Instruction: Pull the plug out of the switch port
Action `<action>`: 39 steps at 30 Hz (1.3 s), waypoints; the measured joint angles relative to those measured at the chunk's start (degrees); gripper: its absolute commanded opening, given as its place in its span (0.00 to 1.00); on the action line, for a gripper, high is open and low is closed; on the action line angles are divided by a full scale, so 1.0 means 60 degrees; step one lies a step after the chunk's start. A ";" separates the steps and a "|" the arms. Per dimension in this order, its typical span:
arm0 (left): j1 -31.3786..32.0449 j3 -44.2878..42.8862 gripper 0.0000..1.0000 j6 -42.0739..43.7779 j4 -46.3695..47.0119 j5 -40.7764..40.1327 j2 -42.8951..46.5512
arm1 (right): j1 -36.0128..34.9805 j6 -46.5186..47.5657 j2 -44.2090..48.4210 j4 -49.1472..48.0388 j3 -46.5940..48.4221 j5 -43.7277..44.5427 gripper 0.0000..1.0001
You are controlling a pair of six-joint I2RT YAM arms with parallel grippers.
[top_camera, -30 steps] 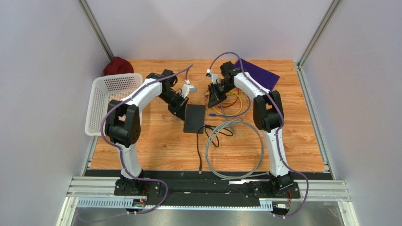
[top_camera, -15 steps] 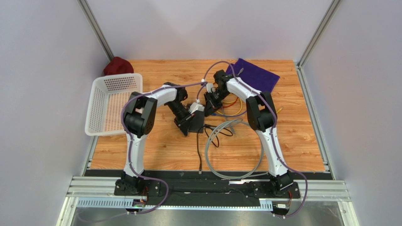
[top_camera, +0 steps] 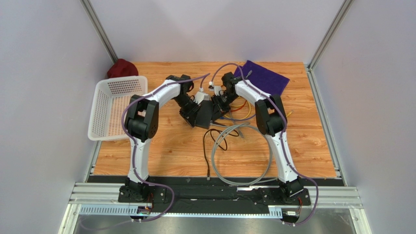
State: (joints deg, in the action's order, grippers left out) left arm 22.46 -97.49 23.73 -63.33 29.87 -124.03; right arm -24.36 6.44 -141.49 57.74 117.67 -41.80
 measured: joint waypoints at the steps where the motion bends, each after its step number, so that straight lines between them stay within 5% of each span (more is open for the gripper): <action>1: -0.0029 -0.0102 0.28 0.0040 -0.0146 0.0160 0.0000 | 0.0022 0.0000 0.0000 0.0004 0.0000 -0.0047 0.24; 9: -0.0404 -0.0415 0.42 -0.0641 -0.0419 0.1206 0.0011 | 0.0364 0.0273 -0.0011 0.0270 -0.0036 -0.0517 0.34; 17: -0.0528 -0.1155 0.60 -0.1767 0.0262 0.0346 0.0011 | 0.0736 0.0444 0.0018 0.0488 -0.0029 -0.0328 0.44; 23: -0.0648 -0.2076 0.61 -0.2437 0.0652 -0.0361 -0.0193 | 0.0969 0.0423 0.0342 0.0240 0.0011 0.0452 0.49; 39: -0.0761 -0.1861 0.53 -0.3348 0.0984 -0.0270 -0.1311 | 0.0106 0.0506 0.0157 0.0484 -0.0146 -0.0816 0.54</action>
State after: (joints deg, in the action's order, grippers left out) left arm 17.89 -108.66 3.64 -57.43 28.25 -131.90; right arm -23.73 9.47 -140.55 60.64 116.79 -46.70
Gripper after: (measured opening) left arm 0.548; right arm 0.547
